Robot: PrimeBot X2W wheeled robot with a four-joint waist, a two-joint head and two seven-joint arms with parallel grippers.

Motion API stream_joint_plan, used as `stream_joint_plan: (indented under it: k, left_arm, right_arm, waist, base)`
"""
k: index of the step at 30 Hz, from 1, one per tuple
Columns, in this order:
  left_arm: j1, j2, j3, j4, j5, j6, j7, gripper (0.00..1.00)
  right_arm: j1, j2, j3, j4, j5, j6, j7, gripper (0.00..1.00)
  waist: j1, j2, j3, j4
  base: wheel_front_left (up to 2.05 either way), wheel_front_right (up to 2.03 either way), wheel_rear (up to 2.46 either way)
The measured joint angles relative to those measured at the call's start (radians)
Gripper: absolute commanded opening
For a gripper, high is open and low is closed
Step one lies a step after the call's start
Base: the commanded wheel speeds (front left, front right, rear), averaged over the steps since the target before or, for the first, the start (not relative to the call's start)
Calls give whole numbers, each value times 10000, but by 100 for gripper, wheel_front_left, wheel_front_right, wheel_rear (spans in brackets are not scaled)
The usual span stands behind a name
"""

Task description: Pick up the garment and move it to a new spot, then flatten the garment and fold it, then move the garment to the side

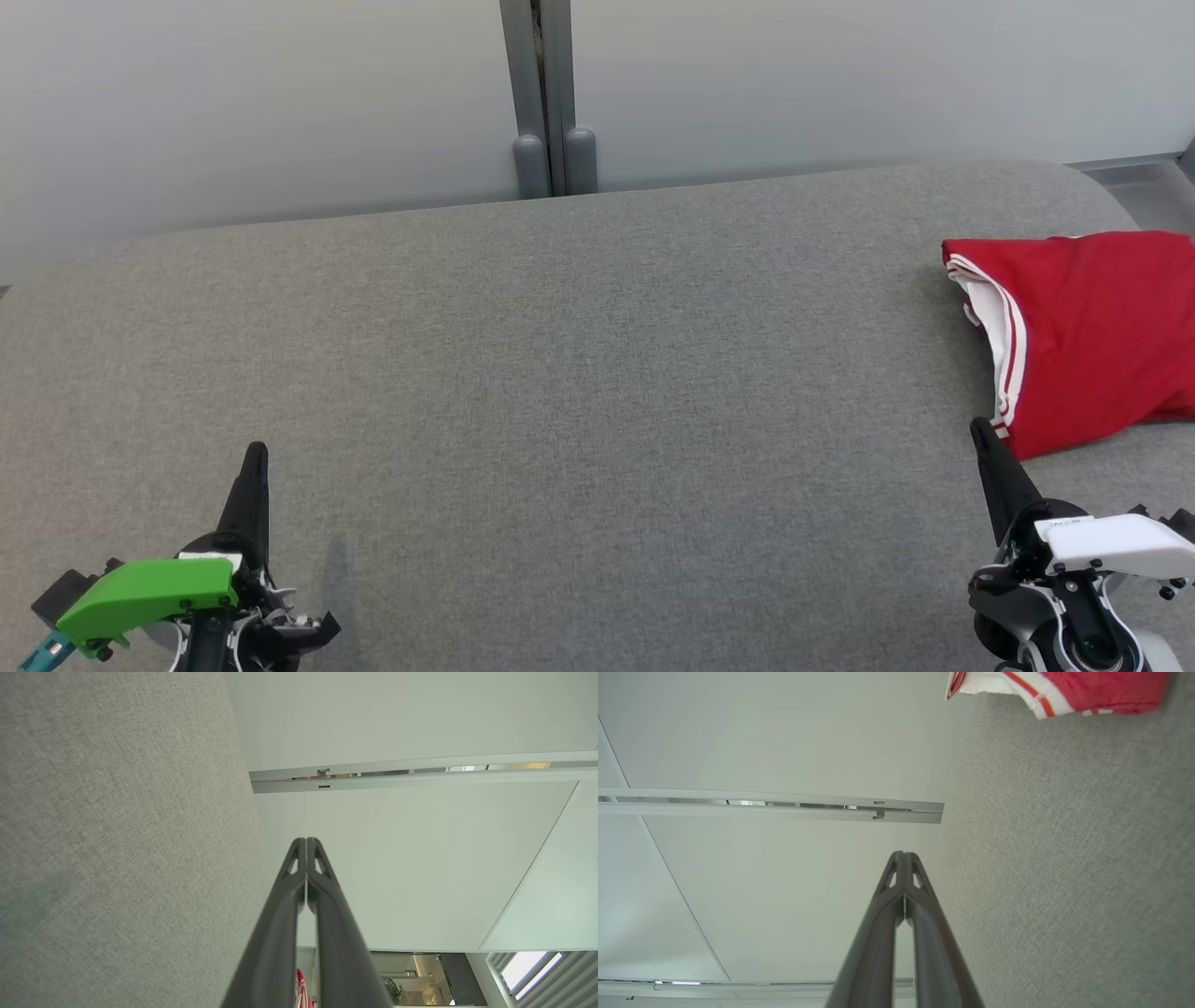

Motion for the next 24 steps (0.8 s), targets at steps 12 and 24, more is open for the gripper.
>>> stream_joint_plan:
  k: [12,24]
  left_arm:
    - [-105,0,94,-36,-435,-42,123,0]
    - [-105,0,96,-36,-437,-42,127,0]
  right_arm:
    - [-42,-6,-44,-42,499,0,127,0]
    - [-43,-6,-46,-42,499,0,127,0]
  waist:
    - [0,0,22,-1]
    - [0,0,22,-1]
  base:
    - [0,0,0]
    - [0,0,0]
